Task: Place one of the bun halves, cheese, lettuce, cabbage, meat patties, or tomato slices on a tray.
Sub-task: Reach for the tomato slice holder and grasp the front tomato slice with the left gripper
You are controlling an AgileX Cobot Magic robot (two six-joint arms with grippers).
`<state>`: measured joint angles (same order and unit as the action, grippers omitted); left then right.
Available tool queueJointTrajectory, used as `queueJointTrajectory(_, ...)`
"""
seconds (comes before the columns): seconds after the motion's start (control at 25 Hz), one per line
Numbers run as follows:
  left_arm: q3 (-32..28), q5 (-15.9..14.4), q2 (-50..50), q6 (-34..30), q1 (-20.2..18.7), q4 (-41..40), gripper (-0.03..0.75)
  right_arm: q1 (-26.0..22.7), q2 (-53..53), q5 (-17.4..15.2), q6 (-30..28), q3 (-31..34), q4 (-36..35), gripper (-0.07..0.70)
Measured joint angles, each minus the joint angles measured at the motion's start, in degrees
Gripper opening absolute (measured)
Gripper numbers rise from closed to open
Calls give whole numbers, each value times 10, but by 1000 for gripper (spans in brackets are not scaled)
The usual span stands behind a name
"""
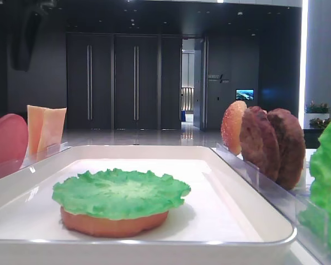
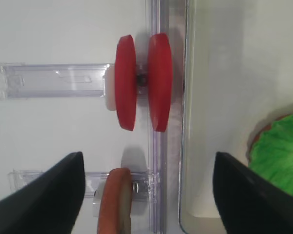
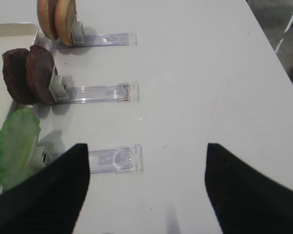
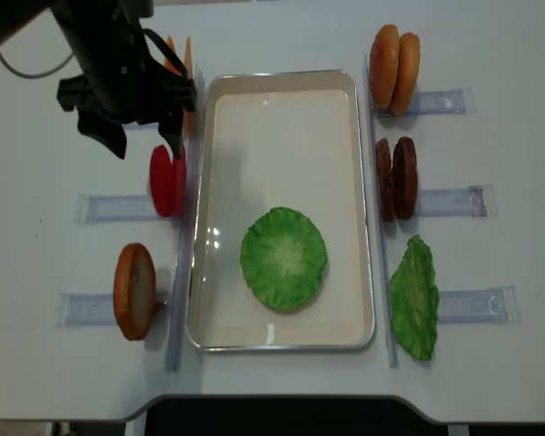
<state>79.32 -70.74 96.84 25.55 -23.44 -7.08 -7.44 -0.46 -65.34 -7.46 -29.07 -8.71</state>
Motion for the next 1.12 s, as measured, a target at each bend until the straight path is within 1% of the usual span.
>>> queueJointTrajectory(0.12, 0, 12, 12, 17, -11, 0, 622, 0, 0, 0, 0, 0, 0, 476)
queueJointTrajectory(0.2, 0, 27, 19, 27, -12, 0, 622, 0, 0, 0, 0, 0, 0, 476)
queueJointTrajectory(0.32, 1, 37, 30, 33, -13, -2, 622, 0, 0, 0, 0, 0, 0, 476)
queueJointTrajectory(0.52, 1, 44, 50, 34, -13, -5, 622, 0, 0, 0, 0, 0, 0, 476)
queueJointTrajectory(0.76, 1, 70, 67, 34, -13, -6, 622, 0, 0, 0, 0, 0, 0, 476)
queueJointTrajectory(1.12, 1, 89, 95, 34, -13, -1, 622, 0, 0, 0, 0, 0, 0, 476)
